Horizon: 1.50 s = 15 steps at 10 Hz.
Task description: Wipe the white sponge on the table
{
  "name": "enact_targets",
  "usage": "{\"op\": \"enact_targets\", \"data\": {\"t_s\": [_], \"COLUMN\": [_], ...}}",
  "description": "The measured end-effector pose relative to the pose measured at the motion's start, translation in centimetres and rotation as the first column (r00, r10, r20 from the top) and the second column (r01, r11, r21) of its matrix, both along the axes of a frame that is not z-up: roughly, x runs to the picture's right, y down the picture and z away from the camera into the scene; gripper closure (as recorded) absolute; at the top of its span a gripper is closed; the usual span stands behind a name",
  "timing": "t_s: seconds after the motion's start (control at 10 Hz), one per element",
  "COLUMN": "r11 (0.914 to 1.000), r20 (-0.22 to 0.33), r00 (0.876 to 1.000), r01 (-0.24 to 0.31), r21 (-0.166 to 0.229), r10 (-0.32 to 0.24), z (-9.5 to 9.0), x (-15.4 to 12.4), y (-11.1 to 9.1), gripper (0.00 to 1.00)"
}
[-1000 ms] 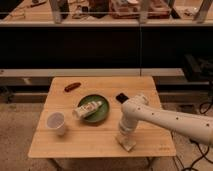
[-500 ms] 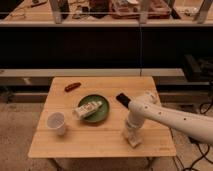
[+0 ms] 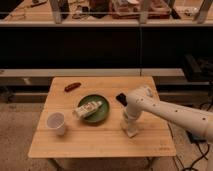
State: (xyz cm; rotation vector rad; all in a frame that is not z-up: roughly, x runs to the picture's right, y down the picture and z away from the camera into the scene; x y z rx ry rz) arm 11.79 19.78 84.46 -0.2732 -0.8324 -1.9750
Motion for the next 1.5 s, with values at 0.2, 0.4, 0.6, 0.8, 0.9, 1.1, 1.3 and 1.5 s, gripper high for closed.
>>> {"op": "enact_targets", "data": {"t_s": [0.2, 0.4, 0.6, 0.8, 0.9, 1.1, 1.3, 1.5], "r11": [0.9999, 0.9995, 0.9959, 0.9885, 0.9836, 0.9727, 0.9708, 0.9699], "r20": [0.027, 0.066, 0.129, 0.162, 0.176, 0.203, 0.209, 0.213], "r00": [1.0, 0.997, 0.988, 0.977, 0.971, 0.957, 0.955, 0.953], "r01": [0.01, 0.033, 0.09, 0.147, 0.173, 0.223, 0.23, 0.233], "r21": [0.006, 0.004, -0.009, -0.035, -0.049, -0.064, -0.067, -0.069], "r10": [-0.011, -0.033, -0.088, -0.139, -0.162, -0.206, -0.212, -0.214], "z": [0.6, 0.4, -0.4, -1.1, -1.3, -2.3, -2.6, -2.8], "x": [-2.2, -3.9, -7.1, -8.4, -8.7, -9.3, -9.3, -9.3], "y": [-0.7, -0.8, 0.1, 1.3, 1.9, 3.3, 3.6, 3.9], "gripper": [1.0, 1.0, 1.0, 1.0, 1.0, 1.0, 1.0, 1.0]}}
